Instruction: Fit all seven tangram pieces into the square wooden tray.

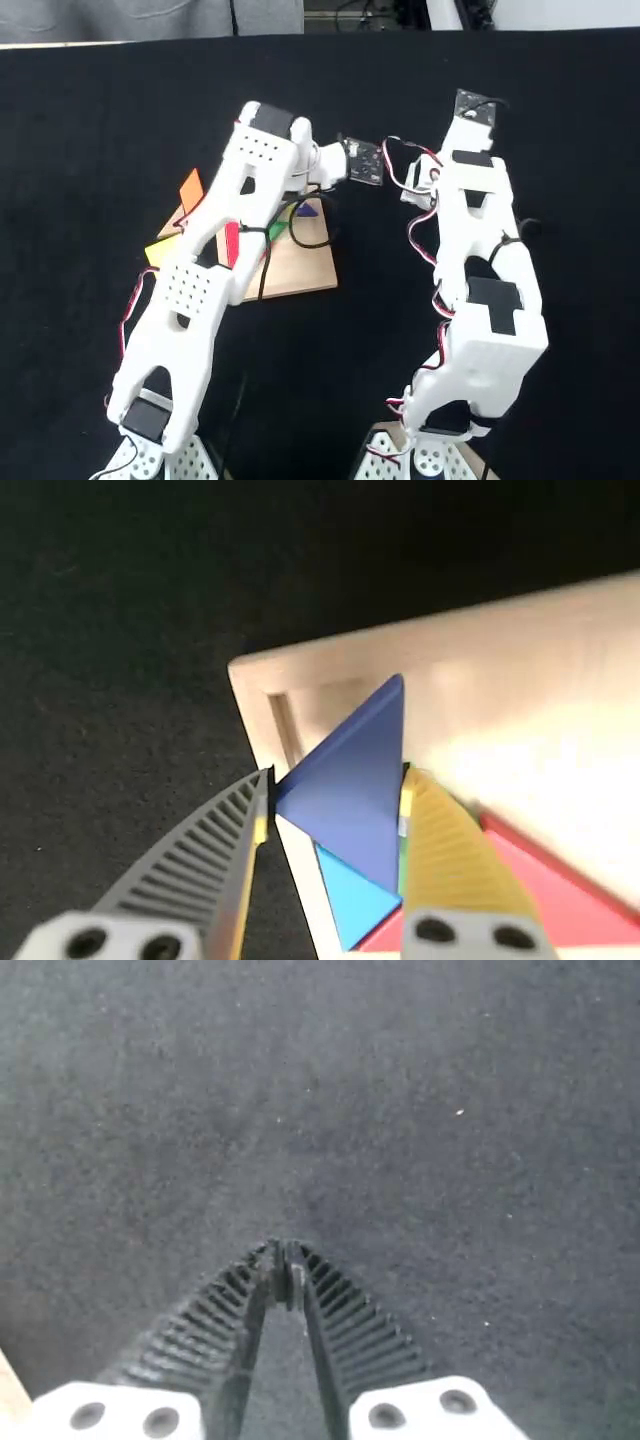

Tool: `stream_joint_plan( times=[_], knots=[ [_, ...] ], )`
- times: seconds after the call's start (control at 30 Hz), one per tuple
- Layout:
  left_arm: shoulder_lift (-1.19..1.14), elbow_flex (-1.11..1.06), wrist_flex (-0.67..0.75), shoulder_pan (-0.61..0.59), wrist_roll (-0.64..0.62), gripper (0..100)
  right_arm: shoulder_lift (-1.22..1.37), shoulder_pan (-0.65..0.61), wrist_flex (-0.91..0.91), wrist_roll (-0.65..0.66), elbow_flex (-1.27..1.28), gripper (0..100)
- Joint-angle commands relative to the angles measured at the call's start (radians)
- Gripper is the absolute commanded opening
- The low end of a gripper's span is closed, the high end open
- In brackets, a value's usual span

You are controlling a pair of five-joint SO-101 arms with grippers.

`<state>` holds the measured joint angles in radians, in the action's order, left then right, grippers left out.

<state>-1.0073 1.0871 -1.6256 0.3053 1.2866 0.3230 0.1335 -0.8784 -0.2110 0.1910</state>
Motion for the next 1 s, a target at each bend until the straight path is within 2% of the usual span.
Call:
stream_joint_plan(
  times=[0.0,0.43,0.53,0.7,0.97],
  knots=[
    [0.018,0.048,0.026,0.015,-0.054,20,-0.025,0.005,0.014,-0.005,-0.068,1.1],
    [0.020,0.074,0.026,0.005,-0.109,22,-0.031,0.011,0.009,-0.005,-0.067,1.1],
    [0.018,0.117,0.026,0.002,-0.173,23,-0.031,0.011,0.008,-0.005,-0.067,1.1],
    [0.018,0.131,0.026,-0.013,-0.261,29,-0.031,0.012,0.008,-0.005,-0.067,1.1],
    [0.021,0.130,0.012,-0.047,-0.230,28,-0.031,0.012,0.008,-0.005,-0.067,1.1]
  ],
)
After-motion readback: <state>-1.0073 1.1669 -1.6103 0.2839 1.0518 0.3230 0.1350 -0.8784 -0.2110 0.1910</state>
